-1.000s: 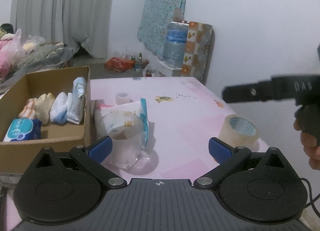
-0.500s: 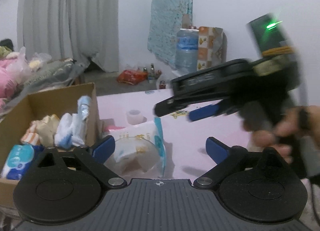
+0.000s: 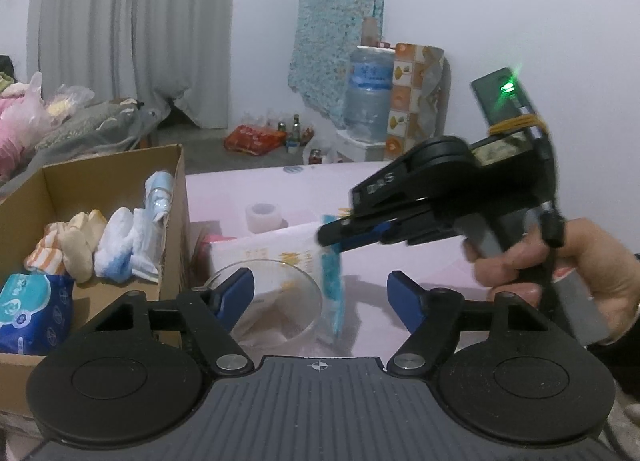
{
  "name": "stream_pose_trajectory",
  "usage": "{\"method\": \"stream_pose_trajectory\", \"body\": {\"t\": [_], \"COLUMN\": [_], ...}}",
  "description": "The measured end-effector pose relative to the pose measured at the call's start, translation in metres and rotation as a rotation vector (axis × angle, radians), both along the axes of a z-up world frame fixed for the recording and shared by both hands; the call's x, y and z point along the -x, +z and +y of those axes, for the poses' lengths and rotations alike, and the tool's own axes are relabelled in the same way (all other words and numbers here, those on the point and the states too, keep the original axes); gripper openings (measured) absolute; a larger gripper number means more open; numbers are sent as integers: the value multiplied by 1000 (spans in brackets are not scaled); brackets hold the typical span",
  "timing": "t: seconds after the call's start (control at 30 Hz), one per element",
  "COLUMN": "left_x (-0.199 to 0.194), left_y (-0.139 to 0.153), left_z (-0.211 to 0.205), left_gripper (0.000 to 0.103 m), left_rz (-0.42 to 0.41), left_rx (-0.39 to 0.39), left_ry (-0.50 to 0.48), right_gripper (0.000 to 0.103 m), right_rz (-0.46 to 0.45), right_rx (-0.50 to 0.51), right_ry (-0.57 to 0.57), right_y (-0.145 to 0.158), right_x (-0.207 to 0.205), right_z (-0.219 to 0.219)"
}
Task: Organize soft objects
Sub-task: 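Reach both grippers to the white cotton-swab bag beside the glass cup, then grasp the white cotton-swab bag with the right gripper while the left gripper pinches it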
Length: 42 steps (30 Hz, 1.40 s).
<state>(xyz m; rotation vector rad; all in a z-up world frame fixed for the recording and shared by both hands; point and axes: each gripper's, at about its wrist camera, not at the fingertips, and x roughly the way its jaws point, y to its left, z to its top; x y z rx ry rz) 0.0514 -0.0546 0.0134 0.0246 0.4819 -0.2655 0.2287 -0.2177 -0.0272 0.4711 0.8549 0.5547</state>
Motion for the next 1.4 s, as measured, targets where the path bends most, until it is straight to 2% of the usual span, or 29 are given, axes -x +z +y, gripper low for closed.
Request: {"method": "stream_pose_trajectory", "body": {"t": [0.1,0.23,0.33,0.57,0.7,0.8,0.9,1.1,1.23,1.4], "left_x": [4,15,22,42,50,52,52,51,52,40], "left_y": [2,8,11,14,0,-11,-18,-19,-15,-23], "left_z": [0,4,6,12,11,9,3,-5,-5,-8], "left_gripper": [74,78,78,78,78,78,78,77,77,75], "left_rz": [1,5,44,152,217,270,292,320,305,377], "left_rx": [8,60,97,207,204,198,176,141,144,171], "left_ry": [-13,-60,-112,-257,-286,-302,-321,-309,-295,-281], "right_gripper": [25,25,25,25,25,26,29,50,50,57], "right_rz": [-14,-16,6,117,161,235,279,168,140,178], "right_rx": [31,56,57,-54,-126,-194,-225,-126,-137,-136], "right_ry": [-30,-71,-99,-137,-130,-93,-61,-125,-135,-123], "right_y": [8,17,17,1,-10,-29,-41,-24,-24,-34], "right_x": [13,36,59,118,147,163,172,179,161,144], "right_z": [-15,-35,-51,-77,-79,-77,-77,-97,-102,-96]}}
